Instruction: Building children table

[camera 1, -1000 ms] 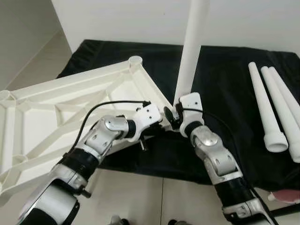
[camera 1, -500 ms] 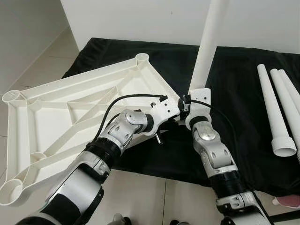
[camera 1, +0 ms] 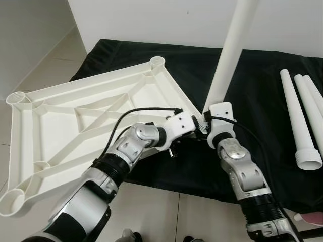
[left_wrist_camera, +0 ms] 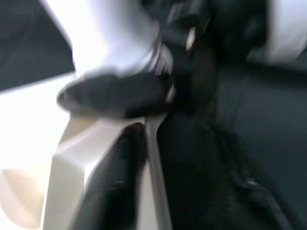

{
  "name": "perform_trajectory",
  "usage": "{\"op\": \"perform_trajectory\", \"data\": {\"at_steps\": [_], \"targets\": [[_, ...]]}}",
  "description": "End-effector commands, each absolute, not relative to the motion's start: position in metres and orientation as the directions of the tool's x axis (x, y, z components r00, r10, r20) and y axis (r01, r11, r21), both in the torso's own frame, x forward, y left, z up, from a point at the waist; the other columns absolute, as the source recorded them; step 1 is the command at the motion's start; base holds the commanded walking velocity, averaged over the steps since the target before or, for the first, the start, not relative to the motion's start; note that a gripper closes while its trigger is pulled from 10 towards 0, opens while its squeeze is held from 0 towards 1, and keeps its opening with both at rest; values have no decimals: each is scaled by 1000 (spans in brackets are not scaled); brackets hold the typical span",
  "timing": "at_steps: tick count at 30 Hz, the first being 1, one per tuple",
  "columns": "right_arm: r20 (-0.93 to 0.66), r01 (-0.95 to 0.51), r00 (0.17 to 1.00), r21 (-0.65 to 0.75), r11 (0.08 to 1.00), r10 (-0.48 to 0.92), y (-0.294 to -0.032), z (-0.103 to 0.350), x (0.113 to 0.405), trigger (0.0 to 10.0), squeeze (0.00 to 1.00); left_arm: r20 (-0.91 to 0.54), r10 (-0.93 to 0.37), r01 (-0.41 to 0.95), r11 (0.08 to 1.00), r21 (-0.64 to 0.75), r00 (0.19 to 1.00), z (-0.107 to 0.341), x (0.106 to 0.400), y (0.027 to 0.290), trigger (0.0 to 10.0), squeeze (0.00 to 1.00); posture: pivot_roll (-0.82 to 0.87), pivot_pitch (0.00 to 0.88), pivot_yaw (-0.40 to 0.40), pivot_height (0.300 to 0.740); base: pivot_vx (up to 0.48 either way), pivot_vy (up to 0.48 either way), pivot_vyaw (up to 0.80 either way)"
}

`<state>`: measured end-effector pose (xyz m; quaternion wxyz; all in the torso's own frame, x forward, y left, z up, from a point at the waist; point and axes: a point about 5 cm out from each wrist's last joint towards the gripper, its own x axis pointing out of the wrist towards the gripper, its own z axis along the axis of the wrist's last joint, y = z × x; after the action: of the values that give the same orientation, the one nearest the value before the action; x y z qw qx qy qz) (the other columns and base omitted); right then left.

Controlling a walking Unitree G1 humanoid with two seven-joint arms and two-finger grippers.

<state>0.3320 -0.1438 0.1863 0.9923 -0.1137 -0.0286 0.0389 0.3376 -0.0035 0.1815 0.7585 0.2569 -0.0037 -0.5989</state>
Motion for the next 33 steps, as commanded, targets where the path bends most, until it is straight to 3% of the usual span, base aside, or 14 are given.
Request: {"op": "perform_trajectory", "data": {"at_steps": [1, 4, 5, 9, 10, 15, 16, 20, 22, 23, 27, 28, 33], "targets": [[23, -63, 997, -236, 970, 70, -150, 181, 329, 10000, 0, -263, -939, 916, 107, 387, 220, 188, 332, -6, 10000, 1000, -8, 173, 64, 740, 0, 0, 0], [29, -63, 997, -240, 969, 72, -151, 182, 328, 10000, 0, -231, -948, 922, 123, 367, 218, 192, 332, -4, 10000, 1000, -10, 172, 63, 740, 0, 0, 0], [29, -70, 996, -243, 968, 79, -151, 183, 327, 10000, 0, -205, -960, 931, 110, 349, 190, 196, 329, -1, 10000, 20, -10, 171, 62, 740, 0, 0, 0], [33, -89, 994, -244, 966, 100, -148, 184, 324, 10000, 0, -161, -970, 931, 119, 345, 184, 204, 328, 7, 10000, 0, -11, 168, 61, 740, 0, 0, 0], [39, -119, 991, -232, 965, 132, -146, 186, 322, 10000, 1000, -143, -973, 930, 122, 346, 181, 209, 327, 13, 10000, 0, -12, 167, 61, 740, 0, 0, 0], [74, -170, 979, -210, 963, 189, -143, 194, 316, 10000, 1000, -105, -980, 930, 120, 347, 166, 218, 322, 30, 10000, 0, -7, 161, 59, 740, 0, 0, 0], [94, -179, 975, -209, 961, 202, -143, 198, 314, 10000, 0, -97, -980, 928, 127, 351, 171, 220, 321, 35, 10000, 0, -7, 159, 58, 740, 0, 0, 0], [135, -188, 967, -196, 962, 217, -145, 208, 308, 10000, 0, -80, -974, 921, 173, 350, 213, 224, 319, 49, 10000, 0, -7, 155, 54, 740, 0, 0, 0], [144, -161, 971, -195, 968, 190, -150, 210, 304, 10000, 0, -90, -951, 904, 247, 349, 294, 222, 322, 61, 10000, 0, -12, 152, 51, 740, 0, 0, 0], [145, -149, 973, -193, 970, 178, -153, 210, 301, 10000, 1000, -104, -934, 889, 286, 358, 342, 218, 324, 68, 10000, 0, -13, 151, 50, 740, 0, 0, 0], [139, -133, 977, -199, 971, 162, -157, 209, 298, 10000, 1000, -123, -910, 871, 330, 363, 396, 213, 325, 79, 10000, 0, -16, 150, 49, 740, 0, 0, 0], [145, -138, 975, -200, 970, 168, -157, 210, 294, 10000, 0, -129, -899, 864, 351, 362, 419, 211, 323, 86, 10000, 0, -17, 146, 45, 740, 0, 0, 0], [162, -180, 963, -207, 962, 215, -158, 215, 277, 10000, 0, -156, -864, 844, 405, 353, 479, 211, 319, 105, 10000, 0, -18, 140, 34, 740, 0, 0, 0]]}}
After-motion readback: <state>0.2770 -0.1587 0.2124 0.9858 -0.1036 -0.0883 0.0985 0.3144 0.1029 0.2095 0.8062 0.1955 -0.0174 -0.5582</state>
